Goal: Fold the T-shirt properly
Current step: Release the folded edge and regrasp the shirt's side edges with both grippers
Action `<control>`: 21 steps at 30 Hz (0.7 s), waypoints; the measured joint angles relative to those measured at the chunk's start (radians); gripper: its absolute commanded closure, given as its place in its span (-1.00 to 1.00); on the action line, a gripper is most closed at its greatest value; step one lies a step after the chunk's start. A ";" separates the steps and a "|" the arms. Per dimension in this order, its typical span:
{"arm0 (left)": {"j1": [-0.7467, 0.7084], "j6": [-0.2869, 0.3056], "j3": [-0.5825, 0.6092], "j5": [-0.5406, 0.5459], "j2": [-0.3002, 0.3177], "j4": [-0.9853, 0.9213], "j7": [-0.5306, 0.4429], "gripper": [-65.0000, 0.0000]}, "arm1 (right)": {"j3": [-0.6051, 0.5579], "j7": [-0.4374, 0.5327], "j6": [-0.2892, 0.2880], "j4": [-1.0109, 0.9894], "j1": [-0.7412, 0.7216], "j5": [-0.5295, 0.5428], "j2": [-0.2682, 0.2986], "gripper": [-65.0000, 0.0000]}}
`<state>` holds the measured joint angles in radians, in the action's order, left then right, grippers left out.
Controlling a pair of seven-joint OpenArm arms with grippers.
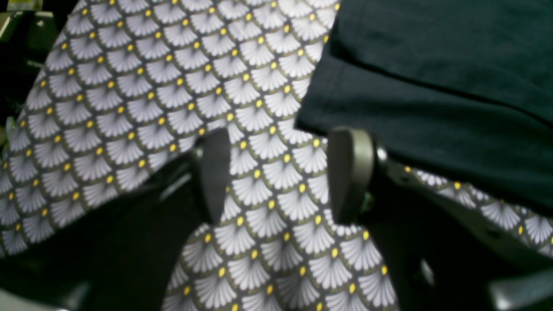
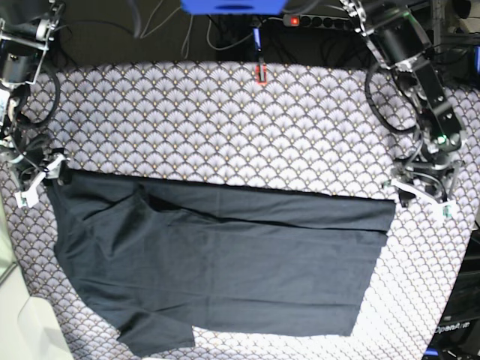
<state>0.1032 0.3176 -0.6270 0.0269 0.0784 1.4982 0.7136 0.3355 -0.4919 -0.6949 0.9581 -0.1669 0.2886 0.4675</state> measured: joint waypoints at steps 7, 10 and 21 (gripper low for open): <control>0.116 0.000 0.002 0.000 0.007 -0.153 -0.009 -0.08 | -0.001 0.008 0.003 0.000 -0.001 0.000 -0.023 0.43; 0.142 0.000 -0.001 -0.001 0.024 -0.217 -0.021 -0.08 | -0.001 0.006 0.003 0.001 -0.001 0.003 -0.025 0.39; 0.163 -0.007 0.001 -0.004 0.024 -0.447 -0.188 -0.08 | -0.001 0.008 0.003 0.002 0.002 0.006 -0.027 0.29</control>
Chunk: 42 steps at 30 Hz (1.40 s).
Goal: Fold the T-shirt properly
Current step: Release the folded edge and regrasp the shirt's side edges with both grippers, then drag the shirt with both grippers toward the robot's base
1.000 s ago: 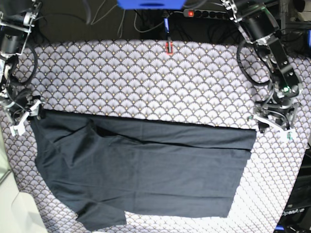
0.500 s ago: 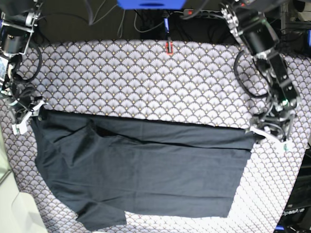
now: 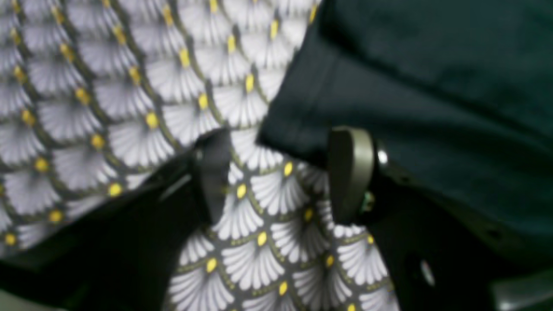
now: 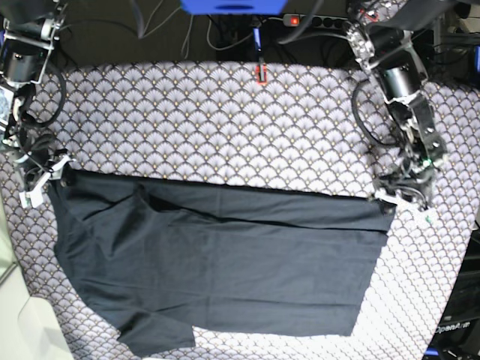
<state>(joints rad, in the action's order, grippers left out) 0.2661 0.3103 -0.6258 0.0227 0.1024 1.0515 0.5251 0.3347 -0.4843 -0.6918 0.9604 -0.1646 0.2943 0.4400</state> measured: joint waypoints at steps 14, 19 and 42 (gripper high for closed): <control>0.060 0.000 0.000 0.007 0.011 -0.150 -0.124 -0.08 | 0.000 0.000 0.000 0.000 0.000 0.001 0.000 0.27; 0.067 0.001 0.001 0.009 0.015 -0.167 -0.138 -0.07 | 0.000 0.005 0.000 0.001 0.006 0.001 0.000 0.29; -0.024 0.023 0.004 0.028 0.013 0.045 0.127 1.00 | 0.003 -0.035 -0.003 0.065 0.064 0.009 0.023 1.00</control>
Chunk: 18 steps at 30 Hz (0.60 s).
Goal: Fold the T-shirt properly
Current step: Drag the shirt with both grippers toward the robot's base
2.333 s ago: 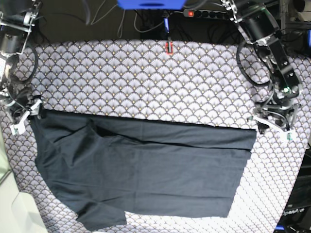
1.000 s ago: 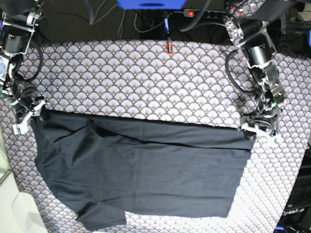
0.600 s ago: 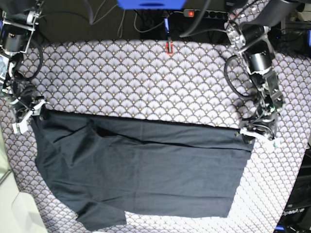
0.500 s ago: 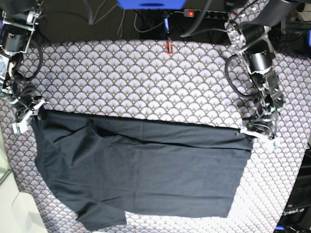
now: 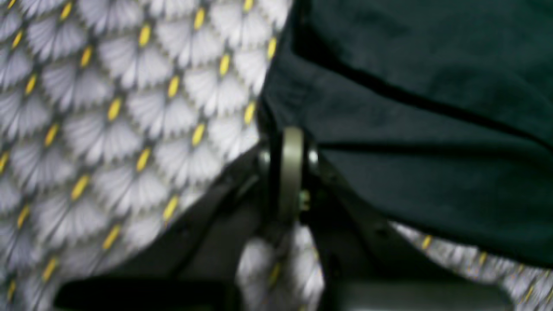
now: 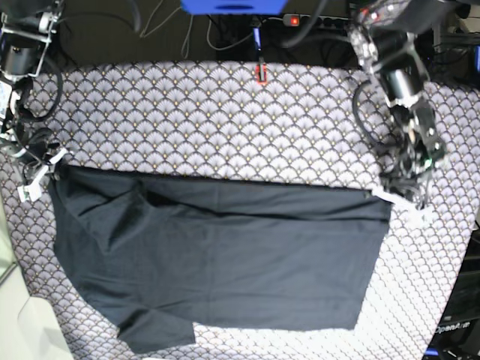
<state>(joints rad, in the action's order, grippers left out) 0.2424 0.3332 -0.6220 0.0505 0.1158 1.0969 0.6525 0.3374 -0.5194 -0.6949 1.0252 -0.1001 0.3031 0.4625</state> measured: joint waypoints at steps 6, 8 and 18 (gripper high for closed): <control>-0.024 -0.004 0.003 -0.005 -0.006 0.145 0.134 1.00 | -0.001 -0.043 0.000 0.115 0.079 -0.011 0.000 1.00; -0.058 0.000 0.004 0.001 -0.008 0.214 0.149 1.00 | -0.001 -0.055 0.001 0.171 0.124 -0.010 0.000 1.00; -0.246 -0.002 0.000 -0.002 -0.027 0.502 0.267 1.00 | 0.086 -0.073 -0.007 0.451 0.377 -0.021 -0.048 1.00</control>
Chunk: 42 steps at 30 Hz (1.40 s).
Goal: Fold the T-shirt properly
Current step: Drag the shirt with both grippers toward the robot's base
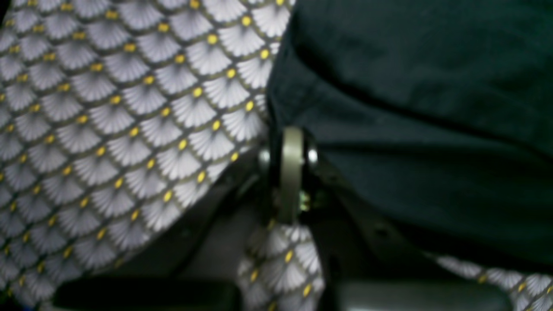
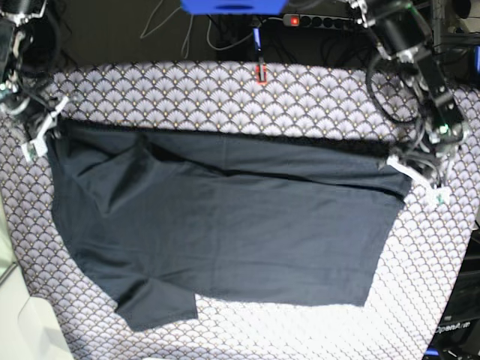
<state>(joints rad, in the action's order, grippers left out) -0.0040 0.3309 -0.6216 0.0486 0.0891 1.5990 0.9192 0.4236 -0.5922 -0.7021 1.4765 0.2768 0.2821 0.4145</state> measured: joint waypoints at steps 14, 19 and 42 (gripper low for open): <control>-0.264 0.003 -0.010 0.000 -0.030 0.157 0.002 1.00 | 0.116 0.017 0.000 0.097 0.173 0.007 -0.069 1.00; -0.311 0.039 -0.063 0.005 -0.037 0.157 0.000 1.00 | 0.130 0.010 0.000 0.097 0.190 0.006 -0.074 1.00; -0.317 0.197 -0.172 -0.003 -0.061 0.145 0.000 0.74 | 0.132 0.092 0.000 0.093 0.256 0.002 -0.099 0.58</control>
<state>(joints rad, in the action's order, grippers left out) -0.3214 0.5282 -0.7933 0.0456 0.0277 1.7435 0.9192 0.5556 -0.4999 -0.7021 1.5700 0.5327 0.2836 0.3157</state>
